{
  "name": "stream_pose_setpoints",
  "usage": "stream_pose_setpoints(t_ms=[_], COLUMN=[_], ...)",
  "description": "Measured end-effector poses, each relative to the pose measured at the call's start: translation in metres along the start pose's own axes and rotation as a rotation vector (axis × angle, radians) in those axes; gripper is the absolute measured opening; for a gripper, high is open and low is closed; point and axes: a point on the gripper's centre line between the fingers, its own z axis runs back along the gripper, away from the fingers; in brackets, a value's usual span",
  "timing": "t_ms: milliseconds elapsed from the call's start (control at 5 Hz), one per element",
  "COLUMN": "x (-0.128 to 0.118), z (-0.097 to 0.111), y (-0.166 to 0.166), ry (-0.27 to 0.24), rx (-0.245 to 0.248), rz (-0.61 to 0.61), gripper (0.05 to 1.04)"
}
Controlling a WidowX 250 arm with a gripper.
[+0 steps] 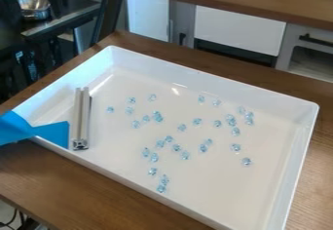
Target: Sweep into pile
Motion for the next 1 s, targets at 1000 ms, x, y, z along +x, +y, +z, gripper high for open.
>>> stream_pose_setpoints(t_ms=[1000], x=[-0.002], z=[-0.107], y=[-0.006], ry=[-0.067], rx=[0.167], rz=[0.058], gripper=[1.000])
